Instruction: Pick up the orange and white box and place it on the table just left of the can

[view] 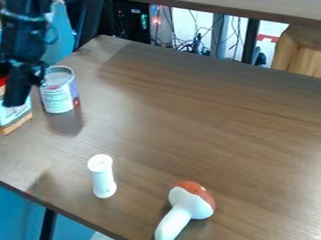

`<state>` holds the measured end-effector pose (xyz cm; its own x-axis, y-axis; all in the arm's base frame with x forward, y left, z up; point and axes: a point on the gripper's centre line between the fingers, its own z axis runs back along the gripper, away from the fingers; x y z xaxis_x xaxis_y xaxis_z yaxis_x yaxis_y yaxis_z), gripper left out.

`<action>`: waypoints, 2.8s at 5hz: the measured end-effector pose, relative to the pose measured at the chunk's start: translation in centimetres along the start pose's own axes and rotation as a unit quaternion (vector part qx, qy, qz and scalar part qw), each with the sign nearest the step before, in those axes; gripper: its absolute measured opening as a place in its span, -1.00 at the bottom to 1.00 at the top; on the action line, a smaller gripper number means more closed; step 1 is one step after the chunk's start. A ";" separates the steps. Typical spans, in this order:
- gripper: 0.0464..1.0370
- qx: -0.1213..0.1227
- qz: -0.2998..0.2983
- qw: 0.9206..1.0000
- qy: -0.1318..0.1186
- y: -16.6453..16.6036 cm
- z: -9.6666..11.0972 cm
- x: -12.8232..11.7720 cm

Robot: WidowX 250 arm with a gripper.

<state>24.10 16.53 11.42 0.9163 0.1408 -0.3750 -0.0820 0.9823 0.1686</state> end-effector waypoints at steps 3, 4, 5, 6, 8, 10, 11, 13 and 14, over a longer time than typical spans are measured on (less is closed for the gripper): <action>-0.27 -0.044 -0.028 0.998 -0.017 1.9 -4.4 2.1; -0.27 -0.049 -0.047 0.997 -0.043 1.7 -4.4 2.9; -0.27 -0.056 -0.062 0.994 -0.075 1.4 -4.2 3.9; -0.27 -0.049 -0.060 0.993 -0.092 1.9 -3.3 4.7; 0.47 -0.061 -0.039 0.995 -0.061 1.6 -4.0 4.7; 0.94 -0.060 -0.038 0.997 -0.043 1.1 -3.8 4.6; 0.93 -0.010 -0.042 0.995 -0.093 0.0 1.1 3.1; 0.93 0.142 -0.090 0.975 -0.146 -7.7 10.2 0.6; 0.93 0.095 -0.160 0.971 -0.148 -11.6 8.7 0.7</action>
<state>29.08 4.13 17.19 0.9578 -0.2374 -0.1622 0.2738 0.9252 0.2627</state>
